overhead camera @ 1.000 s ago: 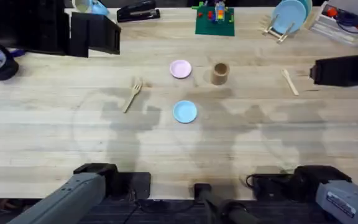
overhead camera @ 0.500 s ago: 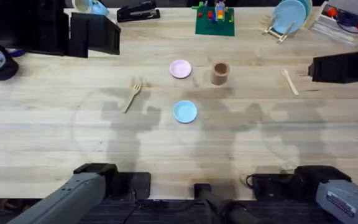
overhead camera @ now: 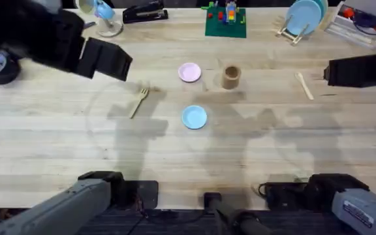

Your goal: Pick up a utensil and set it on the pink plate, then put the other utensil in the container.

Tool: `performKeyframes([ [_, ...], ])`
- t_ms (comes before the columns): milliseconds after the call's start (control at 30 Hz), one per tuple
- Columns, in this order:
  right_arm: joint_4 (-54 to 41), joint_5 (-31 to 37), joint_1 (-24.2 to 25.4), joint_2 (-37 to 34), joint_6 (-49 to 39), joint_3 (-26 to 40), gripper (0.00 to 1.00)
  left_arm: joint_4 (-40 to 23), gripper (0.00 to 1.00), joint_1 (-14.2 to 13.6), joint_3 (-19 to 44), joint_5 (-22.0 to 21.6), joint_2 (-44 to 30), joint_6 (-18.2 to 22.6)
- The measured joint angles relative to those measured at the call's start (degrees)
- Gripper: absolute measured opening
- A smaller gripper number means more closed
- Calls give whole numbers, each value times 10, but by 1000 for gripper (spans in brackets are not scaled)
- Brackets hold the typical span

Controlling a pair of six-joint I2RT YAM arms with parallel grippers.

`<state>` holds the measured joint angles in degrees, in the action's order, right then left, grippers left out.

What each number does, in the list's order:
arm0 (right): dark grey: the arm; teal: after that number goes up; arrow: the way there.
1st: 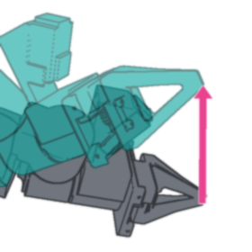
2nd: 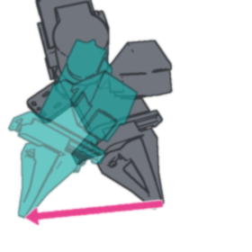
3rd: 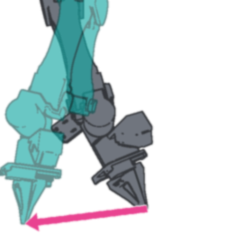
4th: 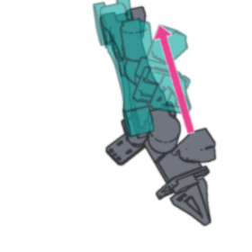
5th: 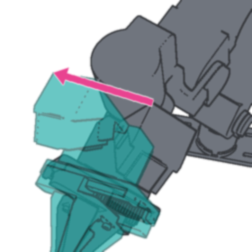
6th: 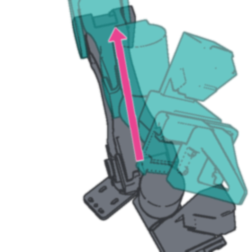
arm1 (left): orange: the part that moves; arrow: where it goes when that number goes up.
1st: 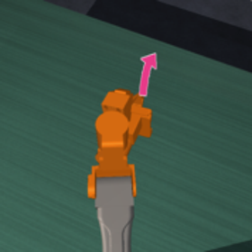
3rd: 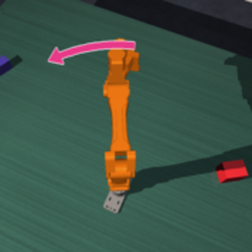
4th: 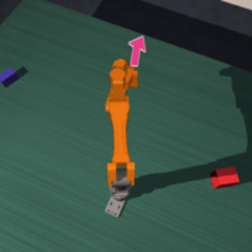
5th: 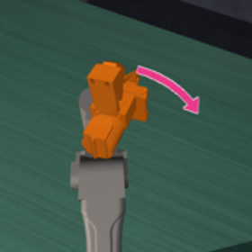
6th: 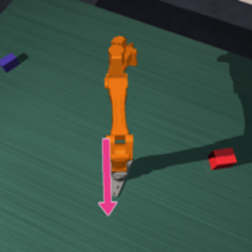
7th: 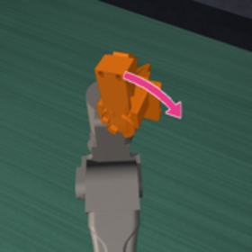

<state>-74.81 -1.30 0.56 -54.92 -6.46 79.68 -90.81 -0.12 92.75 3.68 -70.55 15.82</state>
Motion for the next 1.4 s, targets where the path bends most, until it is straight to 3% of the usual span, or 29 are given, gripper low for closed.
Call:
performKeyframes([
  [200,0,0,0,0,0,0,994,52,994,0,-38,9,-43,35],
  [533,0,0,0,0,0,0,995,194,993,0,-215,14,-47,63],
  [767,0,0,0,0,0,0,995,277,994,0,-303,20,-48,79],
  [1100,0,0,0,0,0,0,995,341,993,0,-379,25,-51,91],
  [1400,0,0,0,0,0,0,995,379,993,0,-383,26,-157,91],
])
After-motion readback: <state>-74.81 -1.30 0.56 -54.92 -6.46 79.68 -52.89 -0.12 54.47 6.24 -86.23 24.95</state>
